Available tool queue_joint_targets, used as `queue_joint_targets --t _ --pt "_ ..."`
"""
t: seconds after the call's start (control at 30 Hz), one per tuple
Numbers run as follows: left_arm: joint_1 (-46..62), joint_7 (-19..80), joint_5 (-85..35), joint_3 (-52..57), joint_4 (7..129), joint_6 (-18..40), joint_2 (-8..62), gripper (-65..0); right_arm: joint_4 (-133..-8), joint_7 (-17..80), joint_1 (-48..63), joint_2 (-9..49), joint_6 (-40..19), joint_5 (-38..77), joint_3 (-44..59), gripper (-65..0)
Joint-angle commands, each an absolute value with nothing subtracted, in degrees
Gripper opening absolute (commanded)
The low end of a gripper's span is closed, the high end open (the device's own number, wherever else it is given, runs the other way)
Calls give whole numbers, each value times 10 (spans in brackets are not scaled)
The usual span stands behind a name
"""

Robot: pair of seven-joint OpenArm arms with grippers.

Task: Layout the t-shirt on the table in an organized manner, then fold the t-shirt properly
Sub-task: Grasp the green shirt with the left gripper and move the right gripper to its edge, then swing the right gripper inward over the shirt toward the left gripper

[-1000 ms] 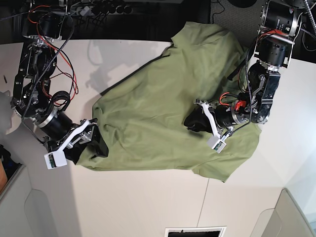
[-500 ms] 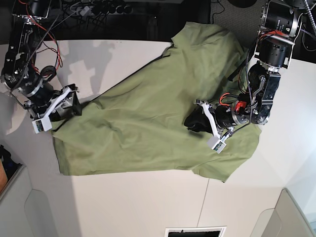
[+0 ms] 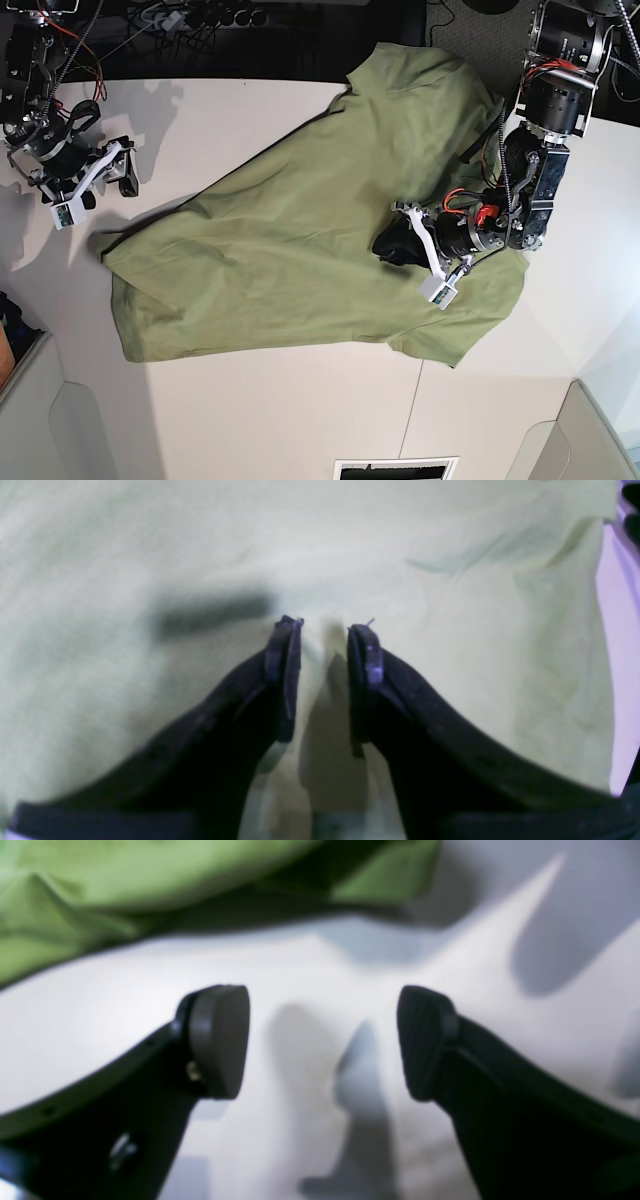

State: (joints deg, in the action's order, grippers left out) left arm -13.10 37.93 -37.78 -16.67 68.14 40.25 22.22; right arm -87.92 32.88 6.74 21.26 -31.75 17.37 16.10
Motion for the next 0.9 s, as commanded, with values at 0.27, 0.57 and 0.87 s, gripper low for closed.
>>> queue_joint_targets --t 0.27,0.57,0.87 --pt "-133 401 -360 -168 735 400 221 -470 -793 299 -19 186 -317 180 67 -205" --pt "-128 401 -347 -168 734 400 201 -470 -788 300 -121 105 -315 164 40 -205" --pt "-119 401 -347 -168 734 400 198 -470 -719 296 -189 58 -315 132 4 -205"
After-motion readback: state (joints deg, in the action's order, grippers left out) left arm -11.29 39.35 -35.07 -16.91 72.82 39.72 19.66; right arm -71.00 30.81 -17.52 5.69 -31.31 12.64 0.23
